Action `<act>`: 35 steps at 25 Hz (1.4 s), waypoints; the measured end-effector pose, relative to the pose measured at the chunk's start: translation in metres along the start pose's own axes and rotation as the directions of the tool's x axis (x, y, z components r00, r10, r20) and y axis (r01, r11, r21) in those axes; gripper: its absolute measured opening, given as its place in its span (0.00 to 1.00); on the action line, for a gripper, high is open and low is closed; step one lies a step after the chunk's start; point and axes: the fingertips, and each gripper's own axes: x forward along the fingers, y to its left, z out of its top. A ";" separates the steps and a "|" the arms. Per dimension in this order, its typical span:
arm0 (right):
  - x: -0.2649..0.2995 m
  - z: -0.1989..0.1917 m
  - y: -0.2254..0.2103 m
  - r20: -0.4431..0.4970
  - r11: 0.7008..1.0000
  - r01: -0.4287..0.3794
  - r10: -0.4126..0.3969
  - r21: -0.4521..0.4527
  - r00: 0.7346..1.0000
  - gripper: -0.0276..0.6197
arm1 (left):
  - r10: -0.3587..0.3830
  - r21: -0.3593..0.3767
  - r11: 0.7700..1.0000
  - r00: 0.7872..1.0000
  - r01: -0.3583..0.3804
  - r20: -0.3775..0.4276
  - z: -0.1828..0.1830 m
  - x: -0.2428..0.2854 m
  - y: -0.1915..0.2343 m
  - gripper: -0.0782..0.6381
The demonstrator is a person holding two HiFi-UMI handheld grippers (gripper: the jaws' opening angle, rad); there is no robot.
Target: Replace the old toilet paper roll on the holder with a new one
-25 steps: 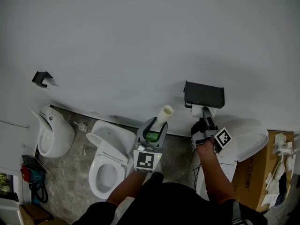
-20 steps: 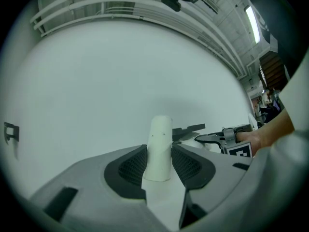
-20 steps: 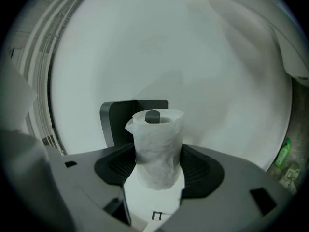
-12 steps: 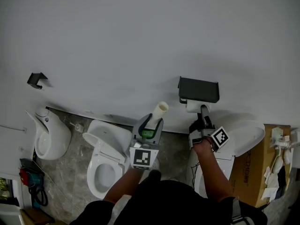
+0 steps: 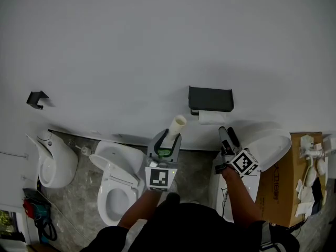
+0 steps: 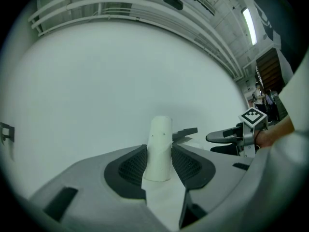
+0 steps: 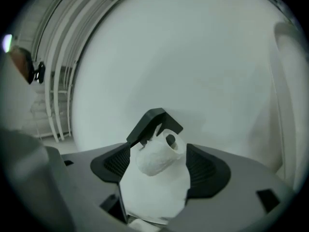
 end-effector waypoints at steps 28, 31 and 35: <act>-0.033 0.046 0.066 0.000 0.628 0.027 -0.043 -0.778 0.999 0.05 | -0.030 -0.084 0.996 0.998 0.036 0.063 0.018 0.012 -0.014 0.33; -0.035 0.047 0.070 0.005 0.601 0.034 -0.049 -0.798 0.999 0.05 | -0.033 -0.091 0.995 0.997 0.039 0.071 0.022 0.014 -0.014 0.33; -0.034 0.046 0.075 -0.001 0.592 0.023 -0.041 -0.806 0.999 0.05 | -0.033 -0.102 0.994 0.996 0.041 0.079 0.024 0.015 -0.012 0.33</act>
